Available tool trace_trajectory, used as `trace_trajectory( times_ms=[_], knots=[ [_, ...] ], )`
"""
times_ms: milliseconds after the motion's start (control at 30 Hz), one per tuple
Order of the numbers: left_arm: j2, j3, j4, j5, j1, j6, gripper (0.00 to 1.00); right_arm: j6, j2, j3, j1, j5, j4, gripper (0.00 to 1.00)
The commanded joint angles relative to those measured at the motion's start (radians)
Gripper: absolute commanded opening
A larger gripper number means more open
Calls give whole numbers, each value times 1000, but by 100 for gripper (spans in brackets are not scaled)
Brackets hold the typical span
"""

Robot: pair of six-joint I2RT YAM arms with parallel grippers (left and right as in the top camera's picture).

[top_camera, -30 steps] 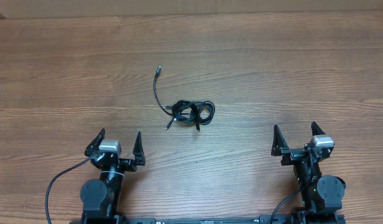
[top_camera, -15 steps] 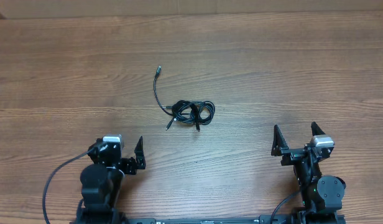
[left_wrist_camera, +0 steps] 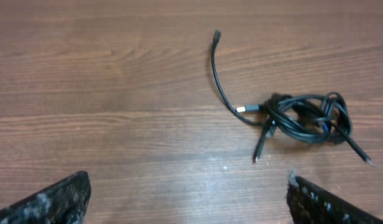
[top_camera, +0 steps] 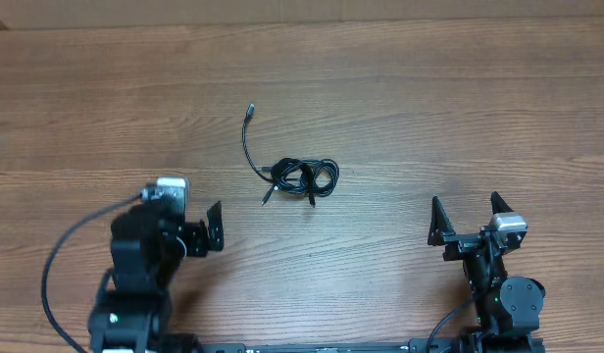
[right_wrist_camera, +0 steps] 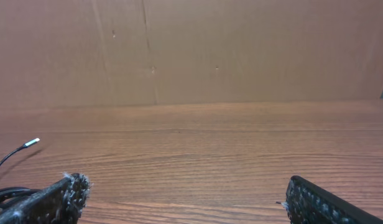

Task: Untangle cables
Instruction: 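Reach the left gripper forward and down onto the black cable bundle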

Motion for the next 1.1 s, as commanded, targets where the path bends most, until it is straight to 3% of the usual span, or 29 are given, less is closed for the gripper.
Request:
trace_trajectory(
  times_ms=[0, 467, 667, 833, 933, 1000, 1067],
  knots=[
    [124, 159, -80, 44, -6, 8, 100, 6, -7, -10, 6, 8, 7, 100],
    [573, 601, -499, 43, -65, -87, 100, 6, -7, -10, 6, 8, 7, 100],
    [662, 638, -475, 74, -155, -116, 100, 6, -7, -10, 6, 8, 7, 100],
    [708, 637, -444, 251, -171, -183, 100, 6, -7, -10, 6, 8, 7, 100],
    [732, 637, -402, 338, -171, -295, 100, 6, -7, -10, 6, 8, 7, 100],
    [750, 637, -361, 312, -171, -389, 100, 6, -7, -10, 6, 8, 7, 100],
    [769, 637, -361, 239, -171, -563, 100, 6, -7, -10, 6, 8, 7, 100]
  ],
)
